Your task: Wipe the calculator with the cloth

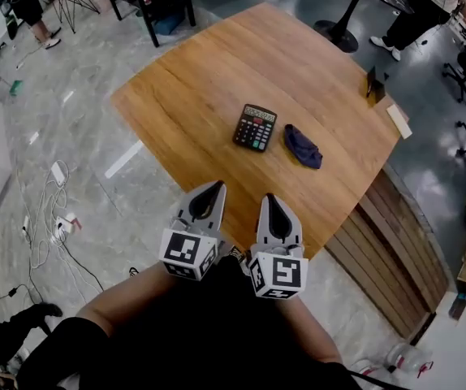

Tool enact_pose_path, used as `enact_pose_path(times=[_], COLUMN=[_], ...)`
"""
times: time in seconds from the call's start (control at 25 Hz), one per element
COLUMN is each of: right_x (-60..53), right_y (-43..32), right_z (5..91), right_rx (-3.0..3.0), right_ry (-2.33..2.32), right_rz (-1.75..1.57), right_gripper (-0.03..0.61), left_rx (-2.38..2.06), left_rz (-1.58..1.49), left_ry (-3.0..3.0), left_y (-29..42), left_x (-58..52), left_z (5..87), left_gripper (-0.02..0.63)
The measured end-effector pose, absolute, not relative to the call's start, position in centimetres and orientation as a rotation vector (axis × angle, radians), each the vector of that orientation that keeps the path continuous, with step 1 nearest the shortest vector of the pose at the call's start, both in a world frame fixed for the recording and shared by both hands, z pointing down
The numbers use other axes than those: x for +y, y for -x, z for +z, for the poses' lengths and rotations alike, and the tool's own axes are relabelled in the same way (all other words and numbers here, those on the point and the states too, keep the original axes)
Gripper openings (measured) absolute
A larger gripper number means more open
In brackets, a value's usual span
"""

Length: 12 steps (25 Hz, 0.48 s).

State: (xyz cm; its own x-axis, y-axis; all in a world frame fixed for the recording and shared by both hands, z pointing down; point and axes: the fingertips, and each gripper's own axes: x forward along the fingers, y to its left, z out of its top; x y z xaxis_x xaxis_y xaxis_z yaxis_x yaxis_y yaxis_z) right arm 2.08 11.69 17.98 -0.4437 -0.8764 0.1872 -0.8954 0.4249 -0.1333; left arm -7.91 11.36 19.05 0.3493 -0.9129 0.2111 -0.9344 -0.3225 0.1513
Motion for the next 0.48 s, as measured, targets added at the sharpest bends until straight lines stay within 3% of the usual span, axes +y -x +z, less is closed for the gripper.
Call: enact_pose_path(times=[0.48], right_x=[1.7], right_y=[-2.1], right_z=[21.8], right_rx=[-2.47], right_ry=[-1.639], right_rz=[0.414], right_gripper=[0.016], left_rx=[-1.57], left_rz=[0.202], left_ry=[-2.346], left_y=[7.8], left_x=[2.4], left_z=[22.7], left_gripper=[0.008])
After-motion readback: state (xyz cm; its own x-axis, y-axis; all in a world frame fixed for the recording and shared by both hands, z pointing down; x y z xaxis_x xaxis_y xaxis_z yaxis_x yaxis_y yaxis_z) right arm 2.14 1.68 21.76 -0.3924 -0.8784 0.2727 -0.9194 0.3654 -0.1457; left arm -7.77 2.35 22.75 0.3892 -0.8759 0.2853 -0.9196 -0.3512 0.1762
